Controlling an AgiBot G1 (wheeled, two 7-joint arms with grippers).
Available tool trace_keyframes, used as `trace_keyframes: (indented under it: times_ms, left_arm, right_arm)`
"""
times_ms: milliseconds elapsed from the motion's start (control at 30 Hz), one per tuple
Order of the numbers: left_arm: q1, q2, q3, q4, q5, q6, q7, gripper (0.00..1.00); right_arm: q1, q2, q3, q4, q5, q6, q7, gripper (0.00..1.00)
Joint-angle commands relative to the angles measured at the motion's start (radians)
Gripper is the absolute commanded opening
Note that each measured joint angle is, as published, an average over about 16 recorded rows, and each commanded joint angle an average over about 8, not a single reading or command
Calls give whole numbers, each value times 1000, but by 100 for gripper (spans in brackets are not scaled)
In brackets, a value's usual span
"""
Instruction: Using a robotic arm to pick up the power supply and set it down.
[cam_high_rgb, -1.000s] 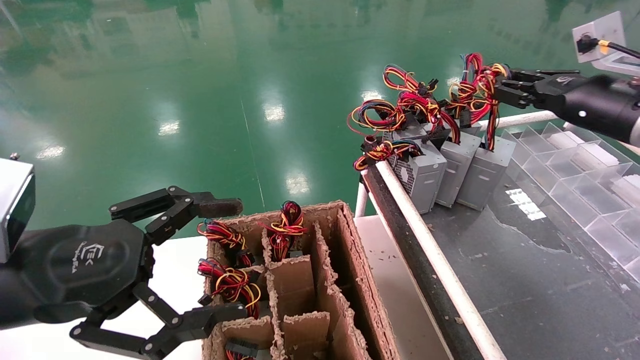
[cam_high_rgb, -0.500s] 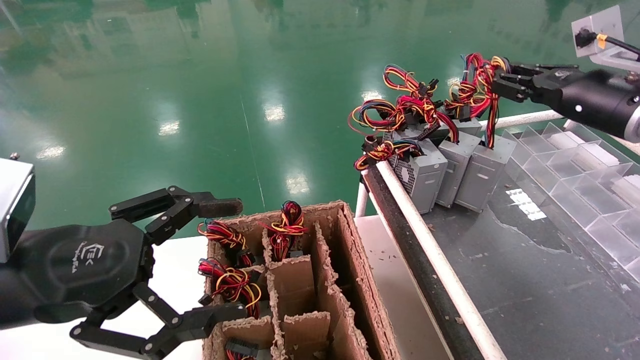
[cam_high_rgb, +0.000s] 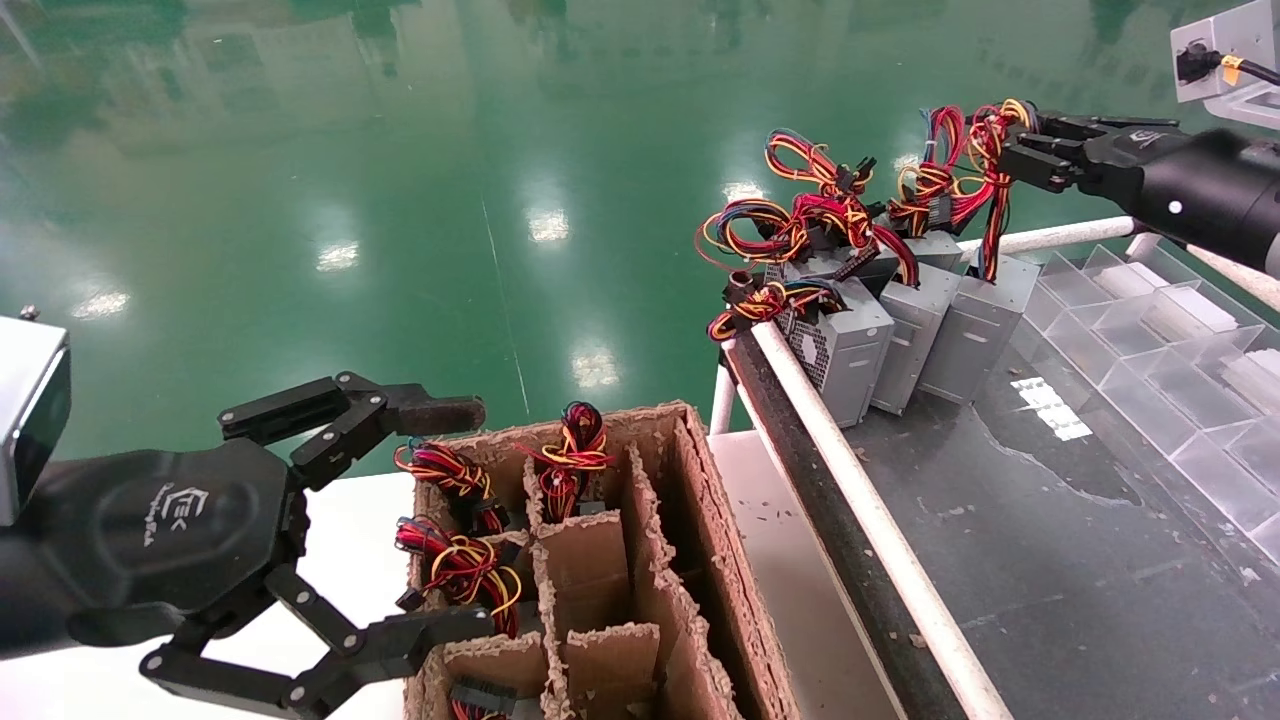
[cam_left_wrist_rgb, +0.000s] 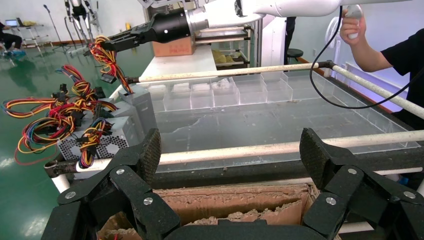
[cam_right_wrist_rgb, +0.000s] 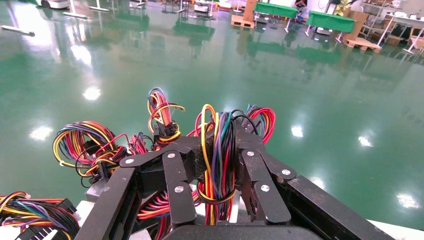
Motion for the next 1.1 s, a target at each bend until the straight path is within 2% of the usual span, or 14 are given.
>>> trace_keyframes:
  times_ms: [33, 100, 133, 367, 400, 1100]
  left_arm:
    - [0, 0, 0, 0, 0, 0, 0, 100]
    - [0, 0, 0, 0, 0, 0, 0, 100]
    - [0, 0, 0, 0, 0, 0, 0, 100]
    - [0, 0, 0, 0, 0, 0, 0, 100]
    - [0, 0, 0, 0, 0, 0, 0, 100]
    - [0, 0, 0, 0, 0, 0, 0, 100]
  right_arm:
    - [-3, 0, -1, -1, -1, -1, -1, 0]
    - [-9, 1, 0, -3, 0, -1, -1, 1]
    - [-12, 2, 1, -4, 1, -1, -1, 9]
    - [-23, 9, 5, -3, 7, 0, -2, 96]
    - [-24, 9, 5, -3, 8, 0, -2, 100]
    - [-31, 23, -12, -8, -18, 19, 45, 100]
